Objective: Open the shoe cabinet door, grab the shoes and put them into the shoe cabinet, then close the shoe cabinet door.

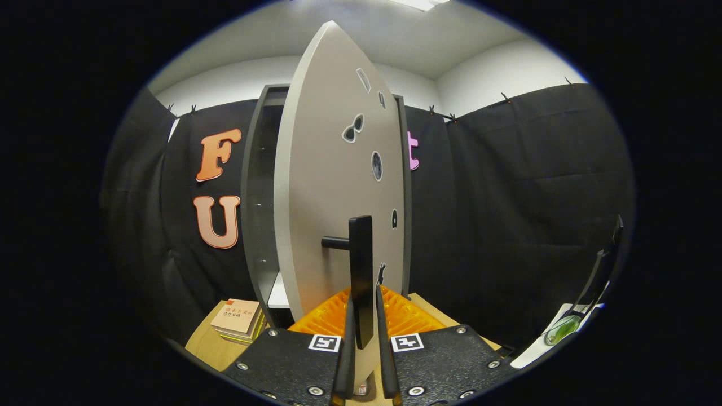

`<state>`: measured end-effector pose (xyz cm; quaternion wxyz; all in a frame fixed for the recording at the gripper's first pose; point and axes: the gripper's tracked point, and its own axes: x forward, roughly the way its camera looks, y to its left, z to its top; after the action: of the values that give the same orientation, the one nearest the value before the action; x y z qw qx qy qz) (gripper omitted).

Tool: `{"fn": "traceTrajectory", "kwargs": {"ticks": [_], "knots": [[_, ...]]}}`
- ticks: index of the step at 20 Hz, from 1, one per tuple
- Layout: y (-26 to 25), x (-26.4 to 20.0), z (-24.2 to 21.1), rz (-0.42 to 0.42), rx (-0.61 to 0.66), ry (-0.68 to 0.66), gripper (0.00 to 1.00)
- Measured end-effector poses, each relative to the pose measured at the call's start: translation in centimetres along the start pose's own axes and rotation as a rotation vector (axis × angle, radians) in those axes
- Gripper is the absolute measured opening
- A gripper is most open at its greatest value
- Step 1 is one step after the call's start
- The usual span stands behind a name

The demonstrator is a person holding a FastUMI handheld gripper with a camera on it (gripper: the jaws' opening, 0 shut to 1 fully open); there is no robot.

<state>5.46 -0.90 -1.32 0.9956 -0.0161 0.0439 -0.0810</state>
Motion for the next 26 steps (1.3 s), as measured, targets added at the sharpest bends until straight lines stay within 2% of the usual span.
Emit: {"fn": "traceTrajectory", "kwargs": {"ticks": [6, 15, 20, 24, 26], "knots": [[-5.1, 0.2, -0.1, 0.069, 0.111, 0.022, 0.18], [-11.4, 0.7, -0.3, 0.185, 0.139, 0.018, 0.16], [-16.3, 2.4, -0.5, 0.180, 0.146, 0.026, 0.11], [-16.7, 2.4, -0.5, 0.223, 0.171, 0.027, 0.10], [-17.0, 1.9, -0.4, 0.209, 0.183, 0.021, 0.11]]}}
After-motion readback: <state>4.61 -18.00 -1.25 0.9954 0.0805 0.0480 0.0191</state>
